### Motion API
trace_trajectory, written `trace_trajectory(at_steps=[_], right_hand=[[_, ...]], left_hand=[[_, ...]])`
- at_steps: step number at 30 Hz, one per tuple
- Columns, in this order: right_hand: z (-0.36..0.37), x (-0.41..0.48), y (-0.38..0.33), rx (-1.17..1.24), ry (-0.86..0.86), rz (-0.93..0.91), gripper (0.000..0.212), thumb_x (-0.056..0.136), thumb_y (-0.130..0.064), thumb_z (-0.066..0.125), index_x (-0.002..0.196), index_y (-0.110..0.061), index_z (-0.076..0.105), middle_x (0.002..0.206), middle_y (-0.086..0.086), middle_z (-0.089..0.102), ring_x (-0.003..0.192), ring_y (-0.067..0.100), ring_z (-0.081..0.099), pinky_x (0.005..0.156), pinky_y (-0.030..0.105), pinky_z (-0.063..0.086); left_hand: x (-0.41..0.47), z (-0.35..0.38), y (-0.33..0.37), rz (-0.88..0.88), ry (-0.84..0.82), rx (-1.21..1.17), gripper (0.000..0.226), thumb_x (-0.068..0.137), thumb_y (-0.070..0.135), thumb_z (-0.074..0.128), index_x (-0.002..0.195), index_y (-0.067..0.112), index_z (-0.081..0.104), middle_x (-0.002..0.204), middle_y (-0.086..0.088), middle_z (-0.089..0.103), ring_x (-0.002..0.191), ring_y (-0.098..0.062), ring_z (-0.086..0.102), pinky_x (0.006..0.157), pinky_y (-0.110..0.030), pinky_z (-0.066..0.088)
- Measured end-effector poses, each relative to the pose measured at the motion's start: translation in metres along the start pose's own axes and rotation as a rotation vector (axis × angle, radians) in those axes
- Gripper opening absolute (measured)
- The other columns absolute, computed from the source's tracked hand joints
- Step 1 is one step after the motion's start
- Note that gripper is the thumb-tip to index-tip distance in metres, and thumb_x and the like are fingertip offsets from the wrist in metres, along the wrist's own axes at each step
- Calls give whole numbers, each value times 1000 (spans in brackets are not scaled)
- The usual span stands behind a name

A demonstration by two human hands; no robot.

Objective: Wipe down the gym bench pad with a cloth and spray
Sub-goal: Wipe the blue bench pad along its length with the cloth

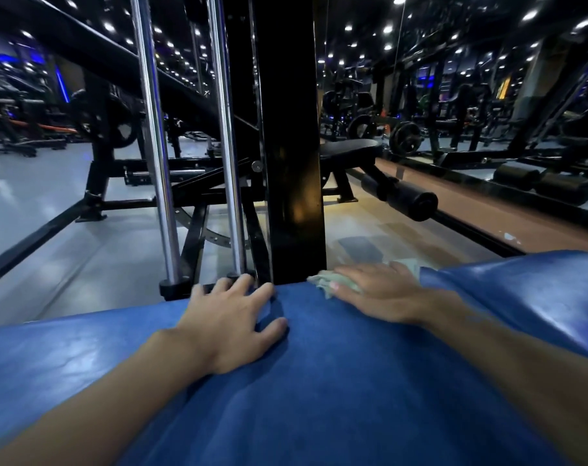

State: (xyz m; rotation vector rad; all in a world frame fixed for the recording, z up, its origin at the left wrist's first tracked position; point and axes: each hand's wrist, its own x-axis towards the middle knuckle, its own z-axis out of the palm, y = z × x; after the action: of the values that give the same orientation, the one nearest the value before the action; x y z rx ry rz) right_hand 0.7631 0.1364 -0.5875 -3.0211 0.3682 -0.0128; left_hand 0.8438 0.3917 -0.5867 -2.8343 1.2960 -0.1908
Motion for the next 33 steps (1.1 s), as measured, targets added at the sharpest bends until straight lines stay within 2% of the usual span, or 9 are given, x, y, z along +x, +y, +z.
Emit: trace_trajectory(at_steps=[3,9,14,17,21,25,28,31,33], right_hand=[[-1,-3,-3,-11,-17,117,69,89,-75,7,146,-44,31,153,-3,37,141,22,30,114,55,13],[11,3,-82,-38,-20,-70,69,86,-77,8,144,-46,28,148,-1,40,136,25,33,109,54,17],[6,4,-61,68,-32,-26,62,87,-76,3,133,-49,34,136,-1,50,130,25,42,106,51,20],[8,7,-85,-25,-29,-15,67,89,-74,4,142,-44,31,143,2,45,133,29,38,106,54,20],[18,11,-133,-49,-20,-145,75,82,-77,2,144,-44,28,150,-2,40,135,26,35,109,54,19],[10,4,-118,169,62,-225,55,100,-59,20,147,-37,40,157,-7,34,145,13,25,119,45,10],[0,-13,-88,198,98,-164,50,104,-50,23,132,-32,60,153,-16,38,146,6,18,118,45,-2],[6,-31,-61,297,142,-111,39,105,-42,33,128,-34,63,149,-16,39,146,12,21,118,43,9],[13,-35,-49,416,299,-79,31,102,-23,47,128,-21,64,138,-7,47,138,15,36,107,20,19]], left_hand=[[-10,3,-16,-40,-27,-36,77,72,82,0,138,50,24,133,11,42,124,-22,46,96,-48,34],[-21,4,-34,-57,27,-160,74,72,60,4,134,35,35,130,12,46,122,-14,45,101,-38,32],[-39,7,-56,-122,13,-107,73,74,68,5,139,46,32,139,13,40,128,-17,39,104,-42,30],[-43,6,-56,-123,30,-166,78,72,65,3,142,45,30,140,13,41,128,-16,40,106,-40,29],[-43,3,-61,-165,138,-351,71,77,56,10,139,34,36,134,7,49,122,-19,47,102,-41,36],[-31,-6,-60,-175,273,-471,50,91,45,27,131,23,47,126,3,54,116,-24,51,96,-42,42],[-6,-18,-37,-88,295,-453,45,95,38,32,133,22,52,133,2,55,117,-23,54,95,-40,45],[31,-24,-1,-8,206,-429,41,99,31,39,135,20,56,137,-2,55,120,-24,55,98,-38,46],[48,-20,20,-6,108,-415,44,99,34,37,139,21,52,138,-7,54,124,-28,53,102,-42,43]])
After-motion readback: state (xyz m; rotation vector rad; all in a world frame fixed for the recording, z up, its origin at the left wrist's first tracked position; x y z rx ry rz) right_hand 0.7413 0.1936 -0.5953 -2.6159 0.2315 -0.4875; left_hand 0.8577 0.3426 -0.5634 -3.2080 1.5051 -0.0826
